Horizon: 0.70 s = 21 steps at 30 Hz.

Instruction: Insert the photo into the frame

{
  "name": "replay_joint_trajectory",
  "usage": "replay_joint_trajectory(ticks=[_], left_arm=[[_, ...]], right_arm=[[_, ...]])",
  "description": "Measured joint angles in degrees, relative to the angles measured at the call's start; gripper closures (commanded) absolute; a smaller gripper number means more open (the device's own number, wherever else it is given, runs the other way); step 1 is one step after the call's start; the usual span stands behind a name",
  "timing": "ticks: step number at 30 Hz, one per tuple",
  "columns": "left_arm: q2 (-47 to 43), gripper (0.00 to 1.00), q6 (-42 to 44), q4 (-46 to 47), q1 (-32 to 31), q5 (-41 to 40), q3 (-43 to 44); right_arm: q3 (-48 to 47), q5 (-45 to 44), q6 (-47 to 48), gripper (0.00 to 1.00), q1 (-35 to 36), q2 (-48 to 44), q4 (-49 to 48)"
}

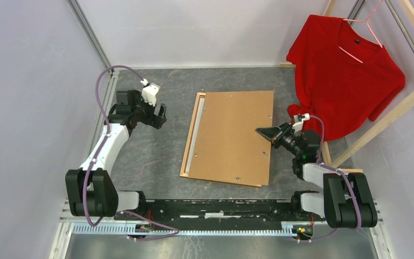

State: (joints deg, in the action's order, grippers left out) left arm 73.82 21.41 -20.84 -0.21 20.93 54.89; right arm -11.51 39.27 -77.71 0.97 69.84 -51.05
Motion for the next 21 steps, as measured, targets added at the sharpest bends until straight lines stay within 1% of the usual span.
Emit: replay_joint_trajectory(ticks=[5, 13, 21], left_arm=[[3.8, 0.0, 0.6, -0.1, -3.1, 0.0, 0.0], [7.6, 0.0, 1.1, -0.3, -4.5, -0.3, 0.0], [9.4, 0.0, 1.4, -0.4, -5.6, -0.5, 0.0]], right_arm=[[0.2, 1.1, 0.0, 1.0, -0.3, 3.1, -1.3], [-0.1, 1.2, 0.7, 1.0, -0.3, 8.3, -2.5], [-2.9, -0.4, 2.0, 1.0, 1.4, 12.1, -3.9]])
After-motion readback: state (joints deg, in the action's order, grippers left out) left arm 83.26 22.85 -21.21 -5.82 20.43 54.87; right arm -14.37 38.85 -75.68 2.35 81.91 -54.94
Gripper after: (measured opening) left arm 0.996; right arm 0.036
